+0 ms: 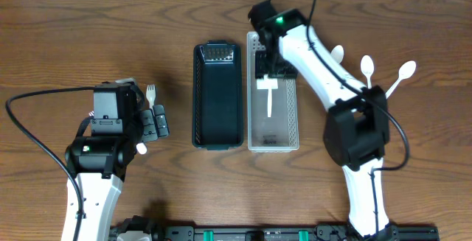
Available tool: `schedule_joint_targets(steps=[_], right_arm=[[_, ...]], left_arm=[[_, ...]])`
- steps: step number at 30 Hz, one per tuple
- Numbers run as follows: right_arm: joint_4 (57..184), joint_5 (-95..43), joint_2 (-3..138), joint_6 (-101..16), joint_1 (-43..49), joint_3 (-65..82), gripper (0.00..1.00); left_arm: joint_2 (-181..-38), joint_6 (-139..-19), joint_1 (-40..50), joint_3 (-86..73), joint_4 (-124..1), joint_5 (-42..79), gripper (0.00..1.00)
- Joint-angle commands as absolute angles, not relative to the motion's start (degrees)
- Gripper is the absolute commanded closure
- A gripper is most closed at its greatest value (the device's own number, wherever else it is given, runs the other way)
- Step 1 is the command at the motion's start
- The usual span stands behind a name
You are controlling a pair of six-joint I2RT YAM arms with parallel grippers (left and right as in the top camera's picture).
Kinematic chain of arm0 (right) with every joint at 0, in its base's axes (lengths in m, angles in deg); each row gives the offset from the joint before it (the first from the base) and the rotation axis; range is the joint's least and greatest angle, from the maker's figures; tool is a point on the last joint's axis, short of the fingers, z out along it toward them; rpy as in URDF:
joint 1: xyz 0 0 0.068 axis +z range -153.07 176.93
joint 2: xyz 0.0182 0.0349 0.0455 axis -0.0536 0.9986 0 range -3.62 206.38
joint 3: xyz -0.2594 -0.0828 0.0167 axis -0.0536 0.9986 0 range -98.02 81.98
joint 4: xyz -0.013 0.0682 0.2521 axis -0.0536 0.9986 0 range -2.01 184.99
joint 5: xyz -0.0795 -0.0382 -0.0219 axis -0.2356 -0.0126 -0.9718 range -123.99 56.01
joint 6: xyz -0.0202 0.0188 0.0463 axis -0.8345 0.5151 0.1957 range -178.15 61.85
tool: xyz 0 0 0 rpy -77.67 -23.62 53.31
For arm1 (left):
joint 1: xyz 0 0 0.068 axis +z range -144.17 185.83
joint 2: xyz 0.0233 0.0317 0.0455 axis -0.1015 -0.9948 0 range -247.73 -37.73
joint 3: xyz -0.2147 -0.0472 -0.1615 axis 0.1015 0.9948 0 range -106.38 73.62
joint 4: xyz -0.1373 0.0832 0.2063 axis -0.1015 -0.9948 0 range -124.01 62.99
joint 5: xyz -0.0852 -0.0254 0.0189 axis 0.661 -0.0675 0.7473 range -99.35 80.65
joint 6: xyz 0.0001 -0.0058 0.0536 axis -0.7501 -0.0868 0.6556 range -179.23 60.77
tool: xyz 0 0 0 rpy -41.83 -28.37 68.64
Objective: Pack container
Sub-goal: 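Move right gripper back and grasp another white spoon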
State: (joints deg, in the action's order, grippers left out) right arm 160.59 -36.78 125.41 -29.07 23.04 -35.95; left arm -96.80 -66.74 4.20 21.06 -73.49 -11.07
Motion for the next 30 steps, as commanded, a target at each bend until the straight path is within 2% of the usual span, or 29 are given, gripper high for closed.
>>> schedule_joint_targets(steps=[1, 3, 5, 7, 9, 14, 22, 30], right_arm=[[159.93, -41.44, 116.39, -31.26, 19.23, -41.24, 0.19], [158.19, -43.38, 113.5, -32.0, 16.59, -42.05, 0.18], [156.55, -43.47, 111.12, -31.93, 12.96, -42.05, 0.12], [156.57, -43.42, 110.51, -28.06, 8.61, -42.03, 0.11], [157.33, -43.03, 111.29, -25.03, 5.18, -41.7, 0.11], [160.0, -40.1, 117.94, -23.96, -0.55, -41.02, 0.02], [160.85, -36.67, 131.38, -25.2, -0.29, -41.02, 0.01], [159.67, -36.69, 137.81, -25.2, 0.98, -41.02, 0.02]], left_arm=[[-96.88, -66.83, 4.29, 19.86, -73.64, -11.53, 0.02], [-96.88, -66.83, 4.29, 19.86, -73.64, -11.53, 0.02], [-96.88, -66.83, 4.29, 19.86, -73.64, -11.53, 0.02], [-96.88, -66.83, 4.29, 19.86, -73.64, -11.51, 0.02], [-96.88, -66.83, 4.29, 19.86, -73.62, -11.53, 0.02], [-96.88, -66.83, 4.29, 19.86, -73.62, -11.53, 0.02], [-96.88, -66.85, 4.29, 19.86, -73.14, -11.51, 0.02], [-96.88, -66.83, 4.29, 19.86, -72.96, -11.51, 0.02]])
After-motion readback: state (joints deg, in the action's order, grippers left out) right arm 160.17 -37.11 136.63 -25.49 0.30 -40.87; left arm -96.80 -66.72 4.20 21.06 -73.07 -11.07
